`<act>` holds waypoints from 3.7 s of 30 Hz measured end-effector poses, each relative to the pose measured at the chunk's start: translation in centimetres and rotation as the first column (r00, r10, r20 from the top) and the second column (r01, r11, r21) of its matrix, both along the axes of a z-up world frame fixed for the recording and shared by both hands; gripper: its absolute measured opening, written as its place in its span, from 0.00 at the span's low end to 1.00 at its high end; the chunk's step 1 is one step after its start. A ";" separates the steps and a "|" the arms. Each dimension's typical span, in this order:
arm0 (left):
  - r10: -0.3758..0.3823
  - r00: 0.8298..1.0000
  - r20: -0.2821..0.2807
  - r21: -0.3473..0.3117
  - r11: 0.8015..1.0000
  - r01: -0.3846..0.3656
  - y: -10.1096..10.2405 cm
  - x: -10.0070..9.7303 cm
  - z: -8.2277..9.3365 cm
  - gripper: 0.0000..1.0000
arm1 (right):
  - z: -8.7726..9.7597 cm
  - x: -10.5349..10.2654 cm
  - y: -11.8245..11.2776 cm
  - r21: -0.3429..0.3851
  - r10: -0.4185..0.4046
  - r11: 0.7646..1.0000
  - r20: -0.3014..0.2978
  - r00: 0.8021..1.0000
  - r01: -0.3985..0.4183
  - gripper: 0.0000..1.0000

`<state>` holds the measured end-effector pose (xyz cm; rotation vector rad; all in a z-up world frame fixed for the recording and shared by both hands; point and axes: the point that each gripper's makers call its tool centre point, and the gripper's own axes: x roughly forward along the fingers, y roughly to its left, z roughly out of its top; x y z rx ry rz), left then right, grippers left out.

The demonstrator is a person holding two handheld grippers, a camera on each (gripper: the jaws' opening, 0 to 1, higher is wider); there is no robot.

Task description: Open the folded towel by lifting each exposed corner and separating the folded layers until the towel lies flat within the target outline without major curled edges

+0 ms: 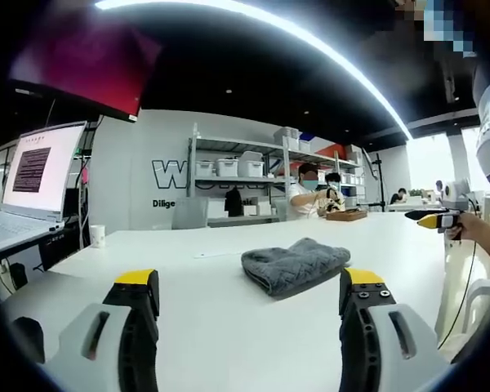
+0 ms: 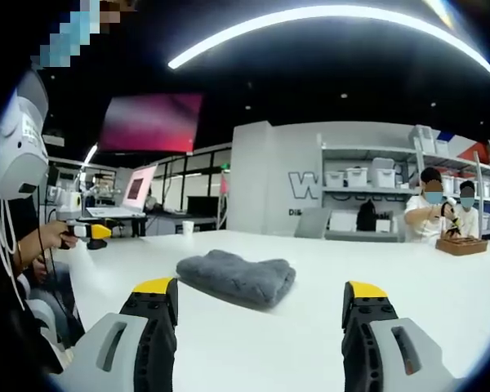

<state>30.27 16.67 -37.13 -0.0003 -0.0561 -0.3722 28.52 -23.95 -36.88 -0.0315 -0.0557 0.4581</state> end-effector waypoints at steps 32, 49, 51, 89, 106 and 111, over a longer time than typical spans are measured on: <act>-0.020 0.999 0.033 0.020 1.000 0.019 -0.2 2.3 1.8 0.88 | 1.4 1.8 -0.9 -0.045 -0.013 0.999 0.038 0.999 0.014 0.76; -0.059 0.998 0.032 0.051 0.997 0.057 -0.8 4.8 2.5 0.87 | 2.8 3.8 0.1 -0.053 0.019 0.998 0.050 0.999 -0.017 0.74; -0.065 0.997 0.030 0.054 0.997 0.063 -0.9 5.2 2.4 0.87 | 3.0 4.1 0.0 -0.049 0.018 0.999 0.052 0.998 -0.015 0.74; -0.209 0.977 -0.034 0.122 0.970 0.211 -4.4 12.7 2.4 0.79 | 4.1 9.8 0.9 -0.098 0.035 0.995 0.020 0.999 -0.033 0.70; -0.231 0.972 -0.043 0.113 0.965 0.235 -5.0 15.5 1.4 0.76 | 3.2 12.9 1.8 -0.113 0.029 0.993 -0.028 0.999 -0.032 0.68; -0.245 0.967 -0.064 0.129 0.959 0.251 -5.7 16.2 0.3 0.75 | 3.3 14.2 1.8 -0.066 0.007 0.998 -0.038 0.999 -0.010 0.68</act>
